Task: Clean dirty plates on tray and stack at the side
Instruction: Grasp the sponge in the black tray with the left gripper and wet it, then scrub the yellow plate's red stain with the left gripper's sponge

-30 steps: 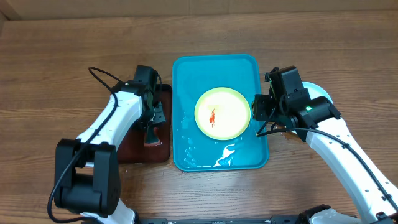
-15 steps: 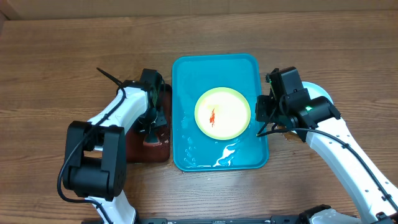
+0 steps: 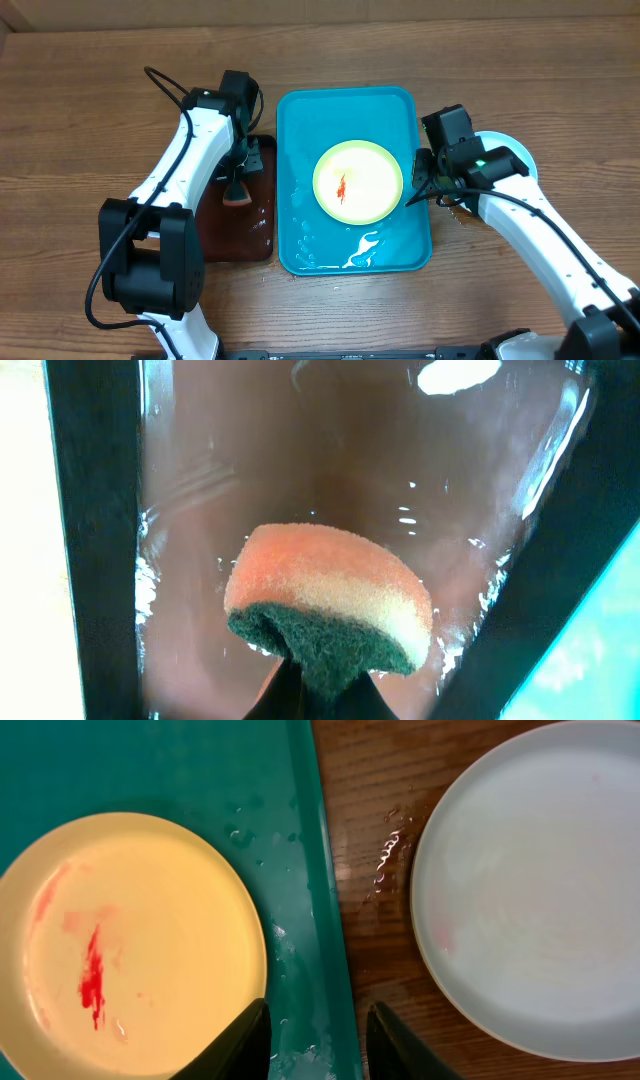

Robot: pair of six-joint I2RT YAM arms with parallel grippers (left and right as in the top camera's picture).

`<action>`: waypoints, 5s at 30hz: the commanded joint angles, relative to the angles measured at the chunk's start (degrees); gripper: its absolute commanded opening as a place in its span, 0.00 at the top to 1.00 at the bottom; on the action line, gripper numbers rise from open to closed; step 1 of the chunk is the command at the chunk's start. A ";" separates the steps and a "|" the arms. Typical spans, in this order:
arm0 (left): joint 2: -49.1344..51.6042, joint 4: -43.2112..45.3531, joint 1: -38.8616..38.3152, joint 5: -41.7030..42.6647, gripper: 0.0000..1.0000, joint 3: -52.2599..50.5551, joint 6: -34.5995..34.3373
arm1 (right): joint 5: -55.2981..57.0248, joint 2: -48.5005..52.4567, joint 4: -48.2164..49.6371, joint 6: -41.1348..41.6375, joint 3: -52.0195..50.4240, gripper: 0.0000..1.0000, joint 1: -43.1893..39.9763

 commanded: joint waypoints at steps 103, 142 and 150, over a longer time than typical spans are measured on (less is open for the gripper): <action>28.20 -5.29 -24.39 25.49 0.96 26.12 -2.16 | -13.68 20.20 9.60 -7.08 0.63 0.96 0.11; 27.52 -1.62 -25.18 32.59 0.96 27.28 2.10 | -4.50 20.20 9.49 4.17 0.63 0.96 0.11; 27.52 -3.08 -25.57 28.17 0.96 27.26 -2.89 | 1.66 20.20 7.02 13.66 0.70 0.96 0.07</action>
